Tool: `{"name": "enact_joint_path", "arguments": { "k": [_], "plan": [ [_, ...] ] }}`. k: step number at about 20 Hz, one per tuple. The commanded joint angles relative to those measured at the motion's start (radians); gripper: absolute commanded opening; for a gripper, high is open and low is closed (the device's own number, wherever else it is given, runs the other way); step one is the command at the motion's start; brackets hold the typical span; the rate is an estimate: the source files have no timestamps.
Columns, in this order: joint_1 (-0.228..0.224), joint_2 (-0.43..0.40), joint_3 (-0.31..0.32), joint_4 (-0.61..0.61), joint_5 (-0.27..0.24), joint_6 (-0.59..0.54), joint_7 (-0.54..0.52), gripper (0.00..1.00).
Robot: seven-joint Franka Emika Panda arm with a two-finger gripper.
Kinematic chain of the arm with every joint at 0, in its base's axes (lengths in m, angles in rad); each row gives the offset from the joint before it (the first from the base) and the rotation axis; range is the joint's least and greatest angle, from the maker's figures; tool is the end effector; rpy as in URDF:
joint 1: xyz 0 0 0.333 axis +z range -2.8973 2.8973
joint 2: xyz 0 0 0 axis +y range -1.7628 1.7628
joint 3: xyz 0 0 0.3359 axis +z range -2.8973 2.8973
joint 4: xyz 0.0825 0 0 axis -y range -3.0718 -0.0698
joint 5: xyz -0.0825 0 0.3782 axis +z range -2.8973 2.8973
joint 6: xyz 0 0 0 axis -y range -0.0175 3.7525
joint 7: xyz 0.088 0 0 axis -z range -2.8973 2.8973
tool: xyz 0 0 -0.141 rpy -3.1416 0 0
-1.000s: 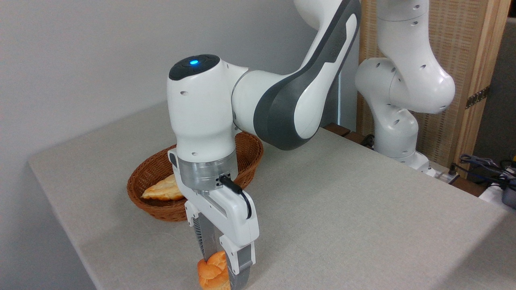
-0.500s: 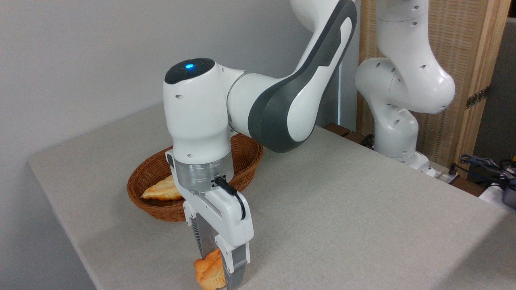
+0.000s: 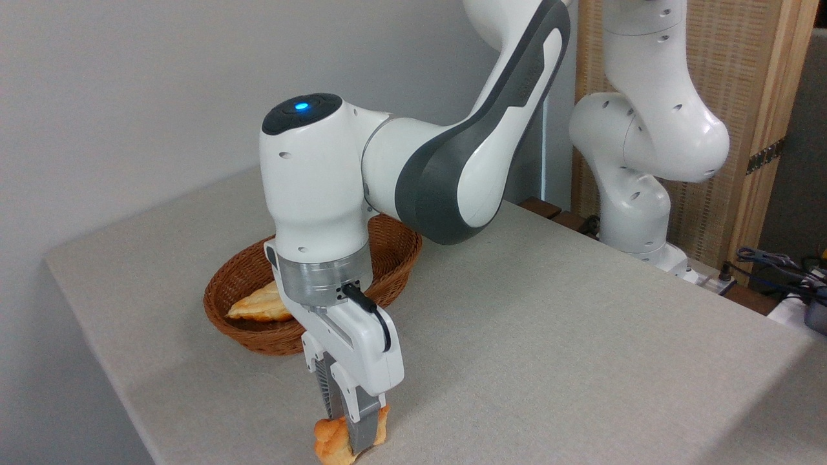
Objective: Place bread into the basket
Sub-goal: 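Close the gripper on the orange bread roll, then lift the orange roll and carry it over the woven basket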
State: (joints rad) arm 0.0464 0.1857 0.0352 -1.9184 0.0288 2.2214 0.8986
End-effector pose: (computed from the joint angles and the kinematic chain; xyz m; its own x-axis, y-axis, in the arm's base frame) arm 0.6125 0.0510 0.3970 0.6691 -0.7416 0.0483 -0.7343 -0.6697 -0.1109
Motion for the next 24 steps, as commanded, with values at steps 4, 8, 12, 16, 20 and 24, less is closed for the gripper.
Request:
{"name": "enact_joint_path", "arguments": {
  "k": [4, 8, 12, 16, 20, 24],
  "plan": [
    [0.001, 0.005, 0.002, 0.111, -0.107, -0.112, 0.003, 0.31],
    [0.001, -0.038, -0.004, 0.188, -0.199, -0.256, -0.001, 0.32],
    [0.0, -0.123, -0.078, 0.191, -0.247, -0.341, -0.006, 0.37],
    [0.0, -0.156, -0.193, 0.168, -0.248, -0.39, -0.084, 0.39],
    [-0.002, -0.195, -0.28, 0.084, -0.248, -0.391, -0.115, 0.5],
    [-0.003, -0.195, -0.325, 0.035, -0.24, -0.379, -0.121, 0.83]
  ]
}}
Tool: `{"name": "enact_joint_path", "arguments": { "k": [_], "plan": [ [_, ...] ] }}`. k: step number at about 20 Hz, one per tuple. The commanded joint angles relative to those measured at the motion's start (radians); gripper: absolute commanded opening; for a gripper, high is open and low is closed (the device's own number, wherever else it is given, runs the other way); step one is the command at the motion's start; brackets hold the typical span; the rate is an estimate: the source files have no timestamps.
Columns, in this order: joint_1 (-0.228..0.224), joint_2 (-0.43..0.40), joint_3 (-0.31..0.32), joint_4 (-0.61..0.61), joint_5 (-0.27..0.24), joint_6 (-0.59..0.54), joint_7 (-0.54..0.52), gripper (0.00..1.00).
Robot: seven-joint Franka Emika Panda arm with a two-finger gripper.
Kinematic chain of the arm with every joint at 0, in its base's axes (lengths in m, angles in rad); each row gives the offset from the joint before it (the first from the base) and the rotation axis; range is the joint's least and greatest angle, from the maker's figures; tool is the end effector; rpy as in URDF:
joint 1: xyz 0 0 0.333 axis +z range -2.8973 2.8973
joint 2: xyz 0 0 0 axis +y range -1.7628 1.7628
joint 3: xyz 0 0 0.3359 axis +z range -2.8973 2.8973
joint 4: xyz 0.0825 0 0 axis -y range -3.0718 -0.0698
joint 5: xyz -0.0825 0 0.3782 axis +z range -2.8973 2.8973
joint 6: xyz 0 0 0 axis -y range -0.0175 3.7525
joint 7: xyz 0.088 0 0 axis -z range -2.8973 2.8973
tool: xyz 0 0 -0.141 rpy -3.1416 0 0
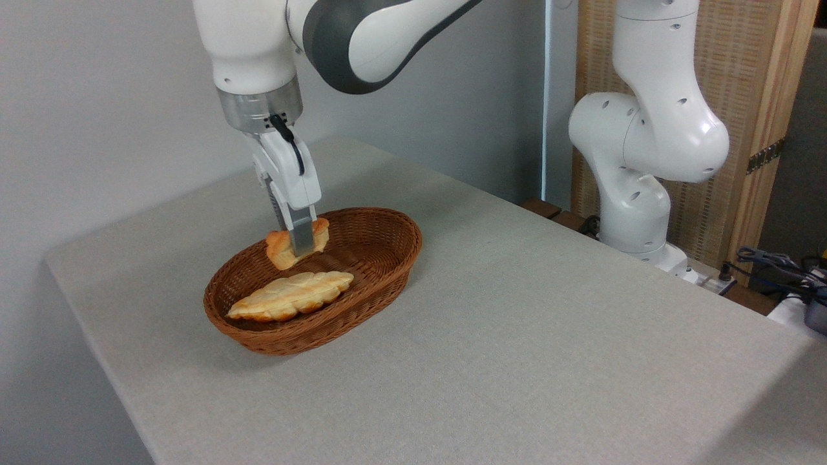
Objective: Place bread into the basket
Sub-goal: 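Lift the orange roll and carry it over the woven basket, then lower the roll beside the flat loaf and open the gripper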
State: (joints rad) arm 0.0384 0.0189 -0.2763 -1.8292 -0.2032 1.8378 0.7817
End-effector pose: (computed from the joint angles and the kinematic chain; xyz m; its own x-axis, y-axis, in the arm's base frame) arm 0.5412 -0.1537 0.5039 0.5729 -0.8093 0.1296 -0.8180 -0.5547 0.1520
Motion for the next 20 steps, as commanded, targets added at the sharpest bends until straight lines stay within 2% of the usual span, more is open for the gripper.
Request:
{"name": "enact_joint_path", "arguments": {
  "k": [1, 2, 3, 20],
  "plan": [
    [0.003, -0.028, -0.014, -0.065, -0.007, 0.011, -0.002, 0.89],
    [0.002, -0.024, -0.015, -0.068, -0.005, 0.012, -0.002, 0.97],
    [0.0, -0.02, -0.015, -0.068, -0.004, 0.017, -0.002, 1.0],
    [-0.003, -0.011, -0.021, -0.062, -0.005, 0.031, -0.001, 1.0]
  ]
}}
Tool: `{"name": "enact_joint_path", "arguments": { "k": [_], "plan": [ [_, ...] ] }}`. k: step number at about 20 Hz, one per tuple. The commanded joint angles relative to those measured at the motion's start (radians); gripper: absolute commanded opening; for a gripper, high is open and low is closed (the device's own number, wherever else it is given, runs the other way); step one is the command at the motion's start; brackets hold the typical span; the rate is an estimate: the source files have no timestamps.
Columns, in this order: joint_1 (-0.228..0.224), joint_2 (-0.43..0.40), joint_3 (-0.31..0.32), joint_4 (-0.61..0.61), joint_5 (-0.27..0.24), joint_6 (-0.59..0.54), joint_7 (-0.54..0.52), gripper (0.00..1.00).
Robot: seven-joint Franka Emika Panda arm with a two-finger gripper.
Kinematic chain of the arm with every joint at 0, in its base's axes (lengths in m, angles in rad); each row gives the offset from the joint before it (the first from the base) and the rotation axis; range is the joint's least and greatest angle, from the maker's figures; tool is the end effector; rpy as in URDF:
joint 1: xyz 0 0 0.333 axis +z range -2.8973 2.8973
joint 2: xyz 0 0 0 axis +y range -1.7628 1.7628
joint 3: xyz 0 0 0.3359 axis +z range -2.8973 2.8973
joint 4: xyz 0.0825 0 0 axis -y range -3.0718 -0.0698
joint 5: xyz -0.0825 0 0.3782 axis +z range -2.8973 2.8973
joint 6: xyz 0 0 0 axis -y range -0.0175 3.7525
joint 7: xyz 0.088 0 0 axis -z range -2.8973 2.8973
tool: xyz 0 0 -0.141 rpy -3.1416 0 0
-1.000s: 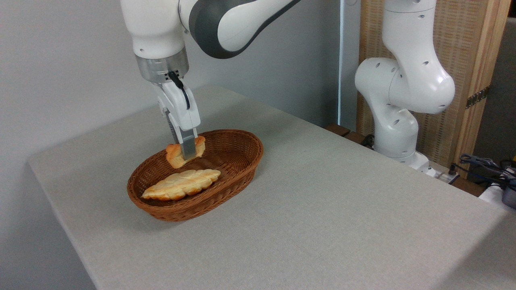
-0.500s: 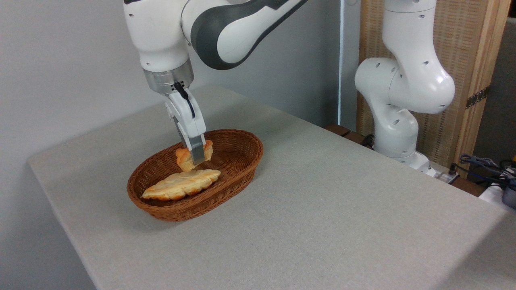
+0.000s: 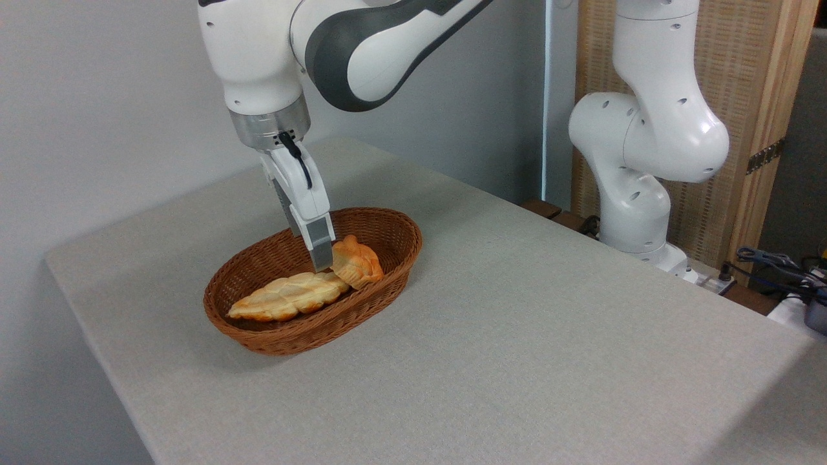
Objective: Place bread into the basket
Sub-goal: 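Lower the roll beside the flat loaf and open the gripper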
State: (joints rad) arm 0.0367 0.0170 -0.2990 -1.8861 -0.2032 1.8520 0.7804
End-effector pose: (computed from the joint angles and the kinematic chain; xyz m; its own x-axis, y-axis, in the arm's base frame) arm 0.5294 -0.1646 0.4794 0.5606 -0.8223 0.0979 -0.8227 -0.5397 0.1785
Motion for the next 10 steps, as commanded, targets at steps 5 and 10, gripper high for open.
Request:
{"name": "enact_joint_path", "arguments": {
  "k": [5, 10],
  "plan": [
    [0.009, -0.008, 0.021, 0.108, -0.002, -0.034, -0.012, 1.0],
    [0.011, 0.064, 0.096, 0.333, 0.065, -0.203, -0.065, 1.0]
  ]
}}
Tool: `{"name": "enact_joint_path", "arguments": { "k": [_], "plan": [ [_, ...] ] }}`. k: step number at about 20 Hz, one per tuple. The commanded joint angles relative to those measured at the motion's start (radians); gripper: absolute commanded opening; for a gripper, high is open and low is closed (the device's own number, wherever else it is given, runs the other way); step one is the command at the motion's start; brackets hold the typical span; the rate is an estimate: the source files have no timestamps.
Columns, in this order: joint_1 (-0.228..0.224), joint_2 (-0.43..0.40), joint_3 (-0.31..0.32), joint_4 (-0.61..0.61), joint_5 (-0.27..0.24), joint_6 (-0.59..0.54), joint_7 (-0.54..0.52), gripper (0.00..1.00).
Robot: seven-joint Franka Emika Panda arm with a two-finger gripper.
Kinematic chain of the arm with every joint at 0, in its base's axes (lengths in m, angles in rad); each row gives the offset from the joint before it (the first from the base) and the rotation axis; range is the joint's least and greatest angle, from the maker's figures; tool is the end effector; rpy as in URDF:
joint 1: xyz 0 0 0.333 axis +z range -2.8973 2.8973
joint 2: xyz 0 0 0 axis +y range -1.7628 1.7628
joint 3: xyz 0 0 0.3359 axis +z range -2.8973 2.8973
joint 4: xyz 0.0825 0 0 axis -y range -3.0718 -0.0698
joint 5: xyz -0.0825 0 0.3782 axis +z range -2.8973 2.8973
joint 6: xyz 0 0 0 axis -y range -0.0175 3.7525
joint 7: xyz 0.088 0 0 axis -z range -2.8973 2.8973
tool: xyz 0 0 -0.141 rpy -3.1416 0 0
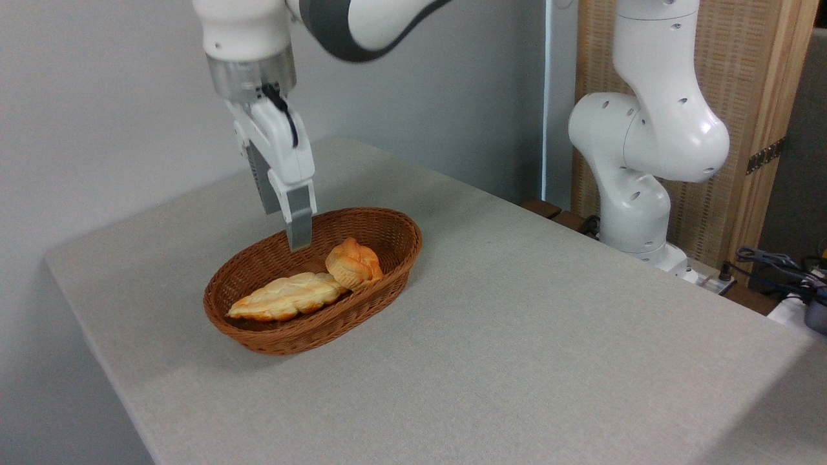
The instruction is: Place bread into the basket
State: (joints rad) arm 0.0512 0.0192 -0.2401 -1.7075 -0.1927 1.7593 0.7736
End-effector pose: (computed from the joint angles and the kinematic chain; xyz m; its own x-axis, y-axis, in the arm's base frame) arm 0.5538 -0.1286 0.5546 0.5985 -0.7857 0.1565 -0.8012 -0.5867 0.1179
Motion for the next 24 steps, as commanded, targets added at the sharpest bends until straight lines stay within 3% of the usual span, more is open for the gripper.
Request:
{"name": "enact_joint_path", "arguments": {
  "k": [1, 5, 10, 19, 21, 24],
  "plan": [
    [-0.004, 0.07, 0.044, 0.179, 0.08, -0.126, -0.077, 1.0],
    [-0.004, 0.067, 0.082, 0.192, 0.101, -0.126, -0.168, 1.0],
    [-0.017, 0.035, 0.159, 0.187, 0.099, -0.132, -0.16, 1.0],
    [-0.045, 0.005, 0.193, 0.172, 0.11, -0.162, -0.139, 1.0],
    [-0.077, -0.002, 0.218, 0.161, 0.111, -0.164, -0.131, 1.0],
    [-0.085, -0.002, 0.228, 0.158, 0.111, -0.164, -0.131, 1.0]
  ]
}}
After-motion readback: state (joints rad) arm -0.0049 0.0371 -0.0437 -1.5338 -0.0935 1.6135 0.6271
